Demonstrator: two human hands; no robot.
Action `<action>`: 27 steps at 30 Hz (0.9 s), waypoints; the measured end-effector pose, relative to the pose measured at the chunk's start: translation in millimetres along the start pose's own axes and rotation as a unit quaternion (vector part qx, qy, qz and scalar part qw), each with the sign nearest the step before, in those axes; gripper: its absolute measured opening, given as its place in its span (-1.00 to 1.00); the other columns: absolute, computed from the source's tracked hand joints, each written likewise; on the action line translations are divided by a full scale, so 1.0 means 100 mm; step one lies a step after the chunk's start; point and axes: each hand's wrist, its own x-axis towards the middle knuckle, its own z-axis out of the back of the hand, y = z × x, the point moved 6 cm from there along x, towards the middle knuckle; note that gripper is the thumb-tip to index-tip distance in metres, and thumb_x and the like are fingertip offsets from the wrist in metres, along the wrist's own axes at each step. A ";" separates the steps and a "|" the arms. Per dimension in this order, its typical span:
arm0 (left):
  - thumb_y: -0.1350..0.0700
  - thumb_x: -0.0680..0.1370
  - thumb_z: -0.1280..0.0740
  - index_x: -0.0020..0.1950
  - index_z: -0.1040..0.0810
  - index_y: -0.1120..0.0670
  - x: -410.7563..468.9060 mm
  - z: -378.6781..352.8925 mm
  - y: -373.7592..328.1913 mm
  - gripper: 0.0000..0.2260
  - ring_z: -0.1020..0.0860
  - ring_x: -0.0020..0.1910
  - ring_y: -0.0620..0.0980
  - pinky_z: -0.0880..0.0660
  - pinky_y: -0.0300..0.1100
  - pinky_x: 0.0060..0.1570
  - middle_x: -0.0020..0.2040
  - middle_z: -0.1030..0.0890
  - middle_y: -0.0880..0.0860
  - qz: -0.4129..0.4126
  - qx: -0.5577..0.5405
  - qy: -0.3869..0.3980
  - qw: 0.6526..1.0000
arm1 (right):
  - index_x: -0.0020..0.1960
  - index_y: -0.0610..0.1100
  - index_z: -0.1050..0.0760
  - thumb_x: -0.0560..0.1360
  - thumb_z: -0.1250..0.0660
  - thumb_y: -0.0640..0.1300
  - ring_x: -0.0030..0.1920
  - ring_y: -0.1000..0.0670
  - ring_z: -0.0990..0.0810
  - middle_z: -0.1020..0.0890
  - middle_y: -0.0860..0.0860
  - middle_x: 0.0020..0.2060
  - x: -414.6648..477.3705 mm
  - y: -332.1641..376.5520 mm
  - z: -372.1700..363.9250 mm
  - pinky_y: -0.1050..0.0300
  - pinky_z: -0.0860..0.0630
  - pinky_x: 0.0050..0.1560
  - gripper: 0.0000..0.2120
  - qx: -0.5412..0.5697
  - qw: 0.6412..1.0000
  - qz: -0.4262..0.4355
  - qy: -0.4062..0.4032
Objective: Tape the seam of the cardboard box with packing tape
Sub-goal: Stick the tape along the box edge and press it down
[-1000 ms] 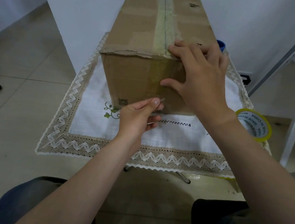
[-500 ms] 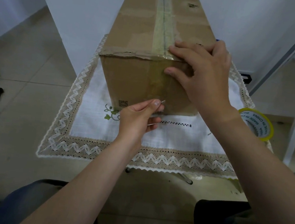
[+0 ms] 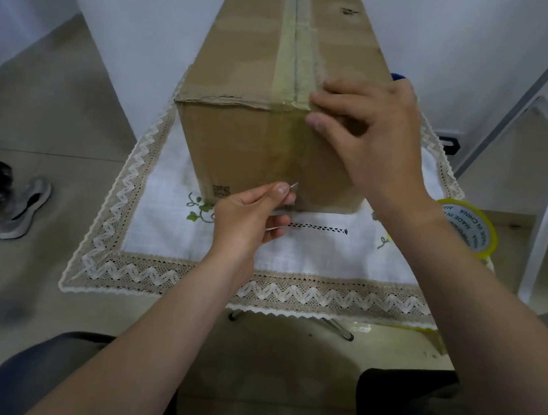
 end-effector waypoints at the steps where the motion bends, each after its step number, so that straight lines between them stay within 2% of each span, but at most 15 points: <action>1: 0.08 0.55 -0.50 0.06 -0.74 0.04 0.01 0.00 0.00 -0.89 -0.62 -0.35 -0.11 -0.65 -0.20 -0.21 -0.09 -0.78 0.01 0.000 -0.001 -0.001 1.000 | 0.11 0.18 -0.71 0.51 -0.46 0.19 0.19 -0.12 -0.53 -0.70 0.21 0.15 0.02 -0.02 0.03 -0.08 -0.39 0.27 -0.79 0.025 1.000 -0.007 -0.016; 4: 0.09 0.55 -0.50 0.03 -0.74 0.03 0.01 -0.01 0.00 -0.92 -0.61 -0.37 -0.12 -0.65 -0.23 -0.25 -0.11 -0.78 0.00 -0.001 -0.003 -0.003 1.000 | 0.02 0.16 -0.74 0.51 -0.48 0.13 0.12 -0.17 -0.55 -0.72 0.20 0.06 0.03 0.00 0.04 -0.04 -0.40 0.21 -0.87 0.017 0.999 -0.016 -0.032; 8: 0.11 0.56 -0.49 0.04 -0.74 0.05 0.01 -0.01 0.00 -0.91 -0.61 -0.39 -0.12 -0.62 -0.25 -0.34 -0.14 -0.78 0.00 -0.004 -0.003 -0.007 1.000 | -0.03 0.14 -0.74 0.49 -0.48 0.15 0.08 -0.10 -0.47 -0.72 0.21 -0.01 0.08 0.09 0.05 -0.14 -0.44 0.14 -0.87 -0.020 0.999 -0.032 -0.016; 12: 0.12 0.56 -0.49 0.06 -0.74 0.07 0.01 -0.01 0.00 -0.90 -0.59 -0.42 -0.12 -0.61 -0.24 -0.36 -0.14 -0.78 0.01 -0.012 -0.002 -0.012 1.000 | -0.04 0.13 -0.73 0.48 -0.47 0.19 0.14 -0.09 -0.46 -0.69 0.17 -0.04 0.14 0.13 0.07 -0.11 -0.39 0.16 -0.83 -0.064 0.995 -0.062 0.033; 18: 0.12 0.57 -0.48 0.01 -0.74 0.05 0.02 -0.01 0.00 -0.94 -0.56 -0.44 -0.11 -0.62 -0.22 -0.35 -0.13 -0.77 0.02 -0.015 0.007 -0.012 1.000 | -0.09 0.10 -0.71 0.47 -0.47 0.23 0.17 -0.07 -0.44 -0.63 0.15 -0.08 0.18 0.21 0.09 -0.04 -0.32 0.14 -0.78 -0.089 0.992 -0.085 0.042; 24: 0.11 0.57 -0.49 0.03 -0.75 0.06 0.01 -0.01 0.00 -0.92 -0.57 -0.43 -0.11 -0.60 -0.22 -0.37 -0.14 -0.76 0.01 -0.011 0.009 -0.009 1.000 | -0.19 0.04 -0.62 0.36 -0.46 0.39 0.16 -0.09 -0.45 -0.49 0.19 -0.13 0.22 0.30 0.03 -0.09 -0.36 0.13 -0.59 -0.140 0.984 -0.104 0.043; 27: 0.11 0.58 -0.48 -0.02 -0.75 0.04 0.01 -0.01 -0.01 -0.94 -0.57 -0.40 -0.10 -0.61 -0.23 -0.35 -0.15 -0.76 -0.01 -0.016 0.013 -0.007 1.000 | -0.15 0.03 -0.53 0.33 -0.37 0.52 0.19 -0.13 -0.44 -0.48 0.14 -0.08 0.18 0.38 -0.08 -0.10 -0.33 0.13 -0.46 -0.203 0.975 -0.083 0.034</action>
